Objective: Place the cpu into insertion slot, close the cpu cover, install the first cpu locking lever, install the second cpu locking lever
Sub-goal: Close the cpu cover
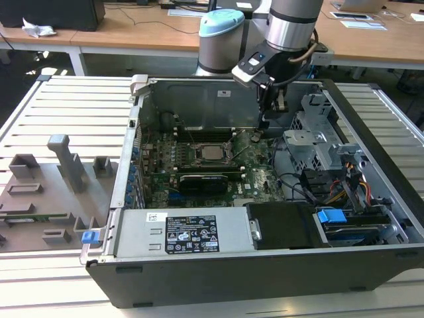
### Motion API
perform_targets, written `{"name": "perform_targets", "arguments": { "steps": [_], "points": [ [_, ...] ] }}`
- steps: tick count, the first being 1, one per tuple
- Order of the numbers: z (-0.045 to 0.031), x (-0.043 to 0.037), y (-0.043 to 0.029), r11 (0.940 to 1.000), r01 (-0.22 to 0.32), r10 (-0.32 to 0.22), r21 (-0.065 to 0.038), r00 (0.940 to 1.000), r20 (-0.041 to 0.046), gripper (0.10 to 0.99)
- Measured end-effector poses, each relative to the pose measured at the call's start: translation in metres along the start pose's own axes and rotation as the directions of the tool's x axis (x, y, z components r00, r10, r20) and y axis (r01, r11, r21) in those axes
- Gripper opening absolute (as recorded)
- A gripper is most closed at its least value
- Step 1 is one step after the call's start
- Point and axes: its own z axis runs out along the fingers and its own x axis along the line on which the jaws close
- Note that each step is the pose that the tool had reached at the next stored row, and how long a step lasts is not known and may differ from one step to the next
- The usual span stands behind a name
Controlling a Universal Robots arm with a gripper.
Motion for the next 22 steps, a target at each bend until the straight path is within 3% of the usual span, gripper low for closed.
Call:
{"name": "perform_targets", "arguments": {
  "steps": [22],
  "points": [
    [0.0231, 0.0004, 0.0003, 1.0, 0.0, 0.0, 0.0, 1.0, 0.0, 0.106]
  ]
}}
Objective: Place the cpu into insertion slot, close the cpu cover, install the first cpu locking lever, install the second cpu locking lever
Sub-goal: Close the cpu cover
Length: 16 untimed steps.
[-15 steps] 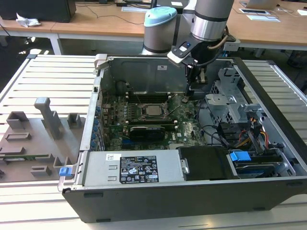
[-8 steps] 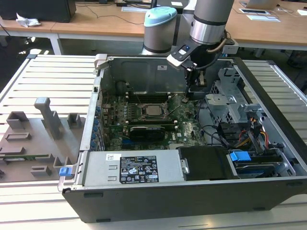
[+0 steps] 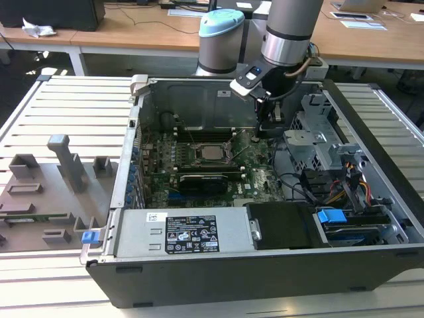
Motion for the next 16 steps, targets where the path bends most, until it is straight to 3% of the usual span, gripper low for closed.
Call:
{"name": "perform_targets", "arguments": {
  "steps": [16],
  "points": [
    [0.0152, 0.0002, 0.0002, 1.0, 0.0, 0.0, 0.0, 1.0, 0.0001, 0.106]
  ]
}}
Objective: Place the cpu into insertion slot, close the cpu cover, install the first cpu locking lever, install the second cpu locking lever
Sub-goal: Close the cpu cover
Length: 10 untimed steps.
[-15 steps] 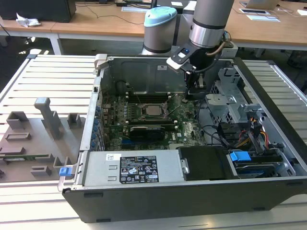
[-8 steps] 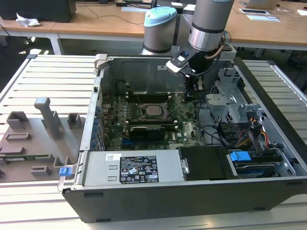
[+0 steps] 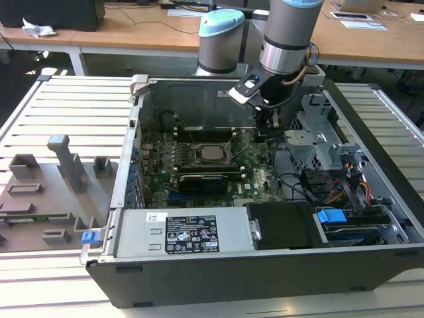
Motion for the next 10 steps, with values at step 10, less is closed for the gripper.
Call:
{"name": "perform_targets", "arguments": {
  "steps": [10],
  "points": [
    [0.0005, 0.0007, -0.0128, 1.0, 0.0, 0.0, 0.0, 1.0, -0.0002, 0.106]
  ]
}}
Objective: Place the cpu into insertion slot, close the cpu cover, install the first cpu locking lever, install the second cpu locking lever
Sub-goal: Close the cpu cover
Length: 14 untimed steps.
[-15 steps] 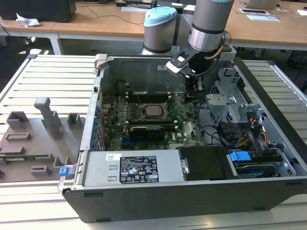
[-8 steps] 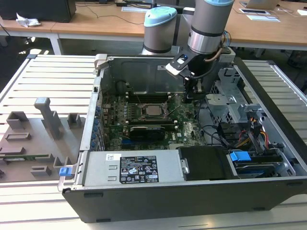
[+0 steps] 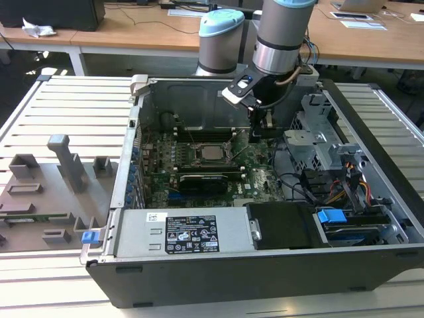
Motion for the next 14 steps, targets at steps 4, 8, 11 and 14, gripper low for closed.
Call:
{"name": "perform_targets", "arguments": {
  "steps": [4, 8, 11, 14],
  "points": [
    [0.0, 0.0002, -0.0044, 1.0, 0.0, 0.0, 0.0, 1.0, 0.0, 0.106],
    [0.0001, 0.0005, -0.0089, 1.0, 0.0, 0.0, 0.0, 1.0, 0.0, 0.106],
    [0.0002, 0.0008, -0.0164, 1.0, 0.0, 0.0, 0.0, 1.0, 0.0, 0.106],
    [0.0003, 0.0011, -0.0221, 1.0, 0.0, 0.0, 0.0, 1.0, 0.0, 0.106]
  ]
}}
